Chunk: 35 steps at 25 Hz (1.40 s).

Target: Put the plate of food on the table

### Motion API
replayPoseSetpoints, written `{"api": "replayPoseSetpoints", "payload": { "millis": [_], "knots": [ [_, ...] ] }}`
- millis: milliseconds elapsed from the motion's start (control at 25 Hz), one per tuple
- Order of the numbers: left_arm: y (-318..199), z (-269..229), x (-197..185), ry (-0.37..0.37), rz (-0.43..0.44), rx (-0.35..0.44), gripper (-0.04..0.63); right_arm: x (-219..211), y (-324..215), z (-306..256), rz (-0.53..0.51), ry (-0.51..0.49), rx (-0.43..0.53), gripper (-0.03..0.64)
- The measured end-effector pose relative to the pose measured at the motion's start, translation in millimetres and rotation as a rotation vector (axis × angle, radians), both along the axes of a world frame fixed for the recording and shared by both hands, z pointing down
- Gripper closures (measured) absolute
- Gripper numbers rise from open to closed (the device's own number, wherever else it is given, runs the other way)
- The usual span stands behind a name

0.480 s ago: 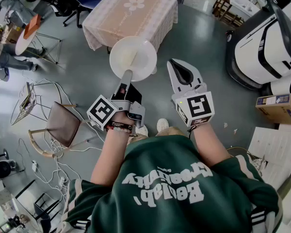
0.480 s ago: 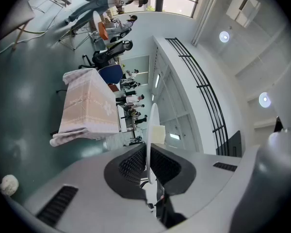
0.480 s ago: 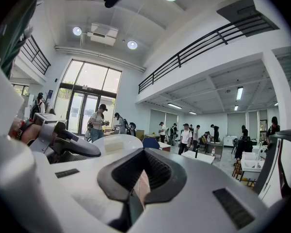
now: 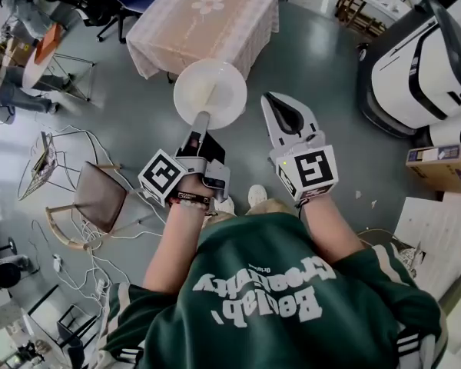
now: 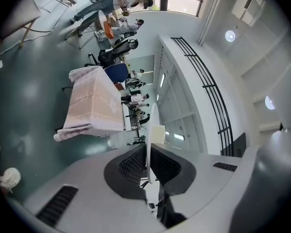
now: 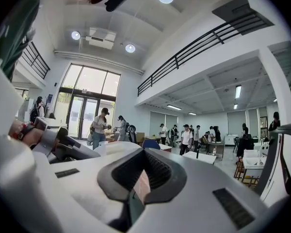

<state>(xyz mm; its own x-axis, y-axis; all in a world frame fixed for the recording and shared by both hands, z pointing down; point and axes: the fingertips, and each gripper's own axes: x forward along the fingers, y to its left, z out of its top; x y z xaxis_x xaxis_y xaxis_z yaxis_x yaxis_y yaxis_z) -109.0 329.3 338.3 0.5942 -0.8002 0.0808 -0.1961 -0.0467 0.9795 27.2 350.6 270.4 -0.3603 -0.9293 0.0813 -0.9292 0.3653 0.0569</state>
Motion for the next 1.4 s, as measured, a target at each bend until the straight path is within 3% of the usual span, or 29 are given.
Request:
{"api": "replayPoseSetpoints", "payload": {
  "millis": [560, 960, 1400],
  "knots": [
    [17, 30, 35, -0.005, -0.074, -0.098, 0.569, 37, 1, 17, -0.030, -0.012, 0.002, 0.601],
    [11, 29, 46, -0.006, -0.080, -0.076, 0.569, 44, -4, 16, -0.045, -0.016, 0.028, 0.601],
    [-51, 39, 48, 0.025, -0.062, -0.061, 0.569, 41, -56, 18, -0.036, 0.010, 0.052, 0.601]
  ]
}}
